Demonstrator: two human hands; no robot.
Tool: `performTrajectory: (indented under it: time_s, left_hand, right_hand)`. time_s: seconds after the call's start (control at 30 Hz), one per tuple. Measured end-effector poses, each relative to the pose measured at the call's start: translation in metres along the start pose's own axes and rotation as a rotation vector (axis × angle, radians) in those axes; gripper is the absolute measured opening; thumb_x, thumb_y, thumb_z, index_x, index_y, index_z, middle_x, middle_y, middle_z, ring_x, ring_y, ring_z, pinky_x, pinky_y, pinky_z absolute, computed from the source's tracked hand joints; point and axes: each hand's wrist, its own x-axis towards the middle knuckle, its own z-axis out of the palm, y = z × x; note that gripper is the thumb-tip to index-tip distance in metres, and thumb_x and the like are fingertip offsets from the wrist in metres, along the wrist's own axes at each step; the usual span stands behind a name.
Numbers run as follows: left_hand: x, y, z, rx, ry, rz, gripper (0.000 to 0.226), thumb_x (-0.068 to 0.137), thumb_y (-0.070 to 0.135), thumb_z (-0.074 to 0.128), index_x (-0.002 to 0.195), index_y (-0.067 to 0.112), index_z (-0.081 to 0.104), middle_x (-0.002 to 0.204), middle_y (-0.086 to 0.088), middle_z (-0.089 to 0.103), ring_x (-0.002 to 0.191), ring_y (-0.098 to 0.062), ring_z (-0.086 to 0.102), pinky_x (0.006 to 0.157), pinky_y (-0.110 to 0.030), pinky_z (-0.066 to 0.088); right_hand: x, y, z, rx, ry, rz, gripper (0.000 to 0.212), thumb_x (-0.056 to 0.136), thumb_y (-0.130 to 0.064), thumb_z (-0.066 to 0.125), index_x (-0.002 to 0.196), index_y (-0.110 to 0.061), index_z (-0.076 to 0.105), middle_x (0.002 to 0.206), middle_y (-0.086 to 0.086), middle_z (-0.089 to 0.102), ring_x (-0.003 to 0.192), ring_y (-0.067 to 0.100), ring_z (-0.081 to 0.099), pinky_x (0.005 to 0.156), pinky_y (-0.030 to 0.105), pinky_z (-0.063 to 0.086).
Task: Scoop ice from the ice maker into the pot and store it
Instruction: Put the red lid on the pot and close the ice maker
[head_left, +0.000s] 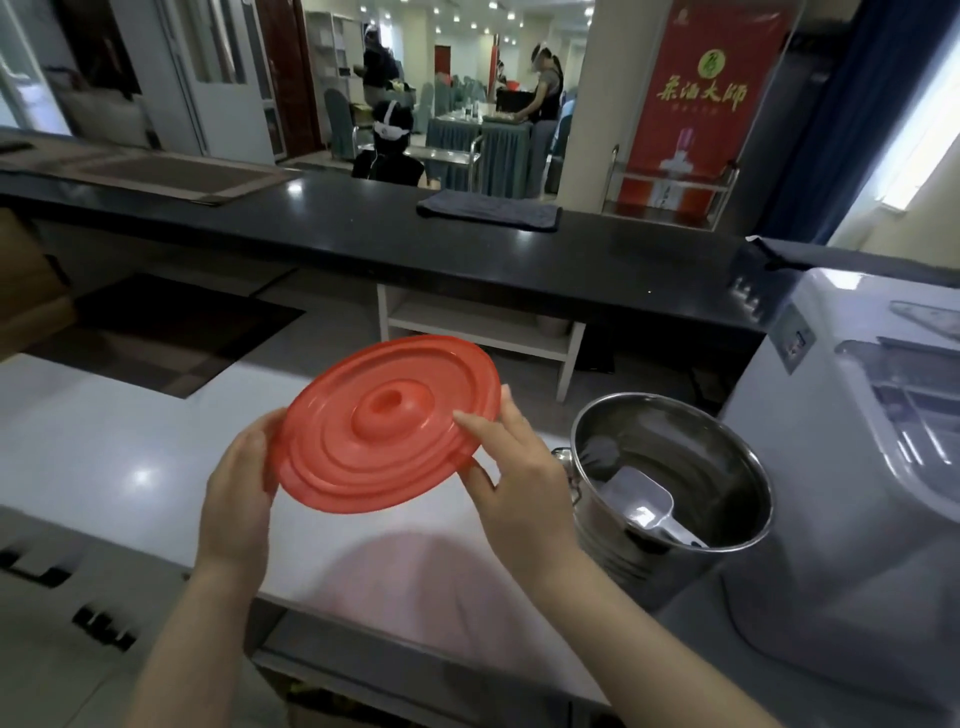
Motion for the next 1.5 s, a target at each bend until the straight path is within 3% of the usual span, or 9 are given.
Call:
performTrajectory:
  time_s: [0.13, 0.23, 0.37, 0.47, 0.6, 0.67, 0.97, 1.2, 1.5]
  left_hand:
    - [-0.001, 0.010, 0.011, -0.153, -0.025, -0.005, 0.036, 0.101, 0.036, 0.034, 0.126, 0.027, 0.058, 0.122, 0.004, 0.063, 0.116, -0.008, 0.056, 0.103, -0.033, 0.040]
    - [-0.003, 0.019, 0.025, -0.217, -0.084, 0.045, 0.045, 0.099, 0.044, 0.034, 0.138, 0.024, 0.048, 0.136, 0.003, 0.054, 0.127, -0.011, 0.048, 0.110, -0.038, 0.034]
    - [-0.004, 0.028, 0.043, -0.235, -0.158, 0.101, 0.055, 0.091, 0.049, 0.033, 0.141, 0.029, 0.040, 0.144, 0.008, 0.044, 0.132, -0.006, 0.041, 0.113, -0.038, 0.028]
    - [0.000, 0.038, 0.055, -0.274, -0.194, 0.122, 0.045, 0.090, 0.046, 0.032, 0.133, 0.039, 0.044, 0.143, 0.015, 0.045, 0.132, -0.003, 0.041, 0.115, -0.040, 0.026]
    - [0.002, 0.053, 0.072, -0.282, -0.244, 0.176, 0.042, 0.087, 0.053, 0.043, 0.126, 0.042, 0.050, 0.135, 0.019, 0.051, 0.131, -0.004, 0.042, 0.113, -0.040, 0.028]
    - [0.002, 0.060, 0.082, -0.288, -0.263, 0.216, 0.054, 0.076, 0.068, 0.054, 0.123, 0.041, 0.055, 0.130, 0.019, 0.056, 0.128, -0.003, 0.045, 0.107, -0.035, 0.032]
    - [0.001, 0.066, 0.136, -0.363, -0.307, 0.261, 0.036, 0.092, 0.027, 0.041, 0.125, 0.029, 0.056, 0.136, 0.000, 0.054, 0.125, -0.017, 0.051, 0.100, -0.033, 0.047]
    - [0.005, 0.054, 0.166, -0.283, -0.322, 0.215, 0.042, 0.089, 0.037, 0.044, 0.128, 0.030, 0.056, 0.140, -0.003, 0.050, 0.132, -0.024, 0.043, 0.109, -0.055, 0.032]
    - [-0.017, 0.035, 0.192, -0.286, -0.316, 0.031, 0.035, 0.084, 0.036, 0.045, 0.117, 0.034, 0.056, 0.117, 0.006, 0.064, 0.108, -0.013, 0.061, 0.085, -0.028, 0.050]
  right_hand:
    - [0.004, -0.007, -0.019, 0.145, 0.124, 0.013, 0.037, 0.082, -0.015, 0.068, 0.116, -0.029, 0.069, 0.141, 0.010, 0.051, 0.134, 0.000, 0.035, 0.100, 0.019, 0.040]
    - [0.009, -0.010, -0.032, 0.287, 0.211, 0.037, 0.033, 0.083, -0.011, 0.071, 0.109, -0.031, 0.071, 0.133, -0.022, 0.050, 0.134, -0.004, 0.035, 0.098, 0.007, 0.034]
    - [0.012, -0.011, -0.044, 0.303, 0.290, 0.099, 0.018, 0.085, -0.023, 0.072, 0.096, -0.037, 0.071, 0.140, -0.024, 0.036, 0.129, -0.011, 0.039, 0.099, 0.018, 0.038]
    - [0.018, -0.008, -0.053, 0.434, 0.292, 0.196, 0.013, 0.083, -0.050, 0.067, 0.090, -0.040, 0.072, 0.122, -0.042, 0.050, 0.111, 0.012, 0.057, 0.093, 0.038, 0.044]
    - [0.027, -0.003, -0.079, 0.610, 0.328, 0.286, 0.007, 0.088, -0.015, 0.066, 0.087, -0.020, 0.072, 0.091, 0.004, 0.073, 0.077, 0.028, 0.065, 0.063, 0.024, 0.052]
    - [0.027, 0.002, -0.092, 0.628, 0.335, 0.281, 0.011, 0.088, -0.010, 0.064, 0.086, -0.019, 0.070, 0.069, 0.006, 0.069, 0.058, 0.024, 0.059, 0.053, 0.013, 0.046]
    - [0.025, 0.040, -0.130, 0.475, 0.444, 0.380, 0.027, 0.085, -0.009, 0.070, 0.101, -0.023, 0.054, 0.086, -0.005, 0.073, 0.080, 0.006, 0.070, 0.074, 0.026, 0.056]
    - [0.021, 0.063, -0.152, 0.343, 0.472, 0.411, 0.019, 0.087, -0.007, 0.068, 0.101, -0.020, 0.067, 0.090, -0.007, 0.074, 0.086, 0.002, 0.069, 0.078, 0.028, 0.057]
    - [-0.001, 0.076, -0.157, 0.197, 0.363, 0.524, 0.030, 0.094, -0.028, 0.057, 0.123, -0.035, 0.060, 0.102, -0.024, 0.066, 0.096, -0.012, 0.060, 0.077, 0.007, 0.049]
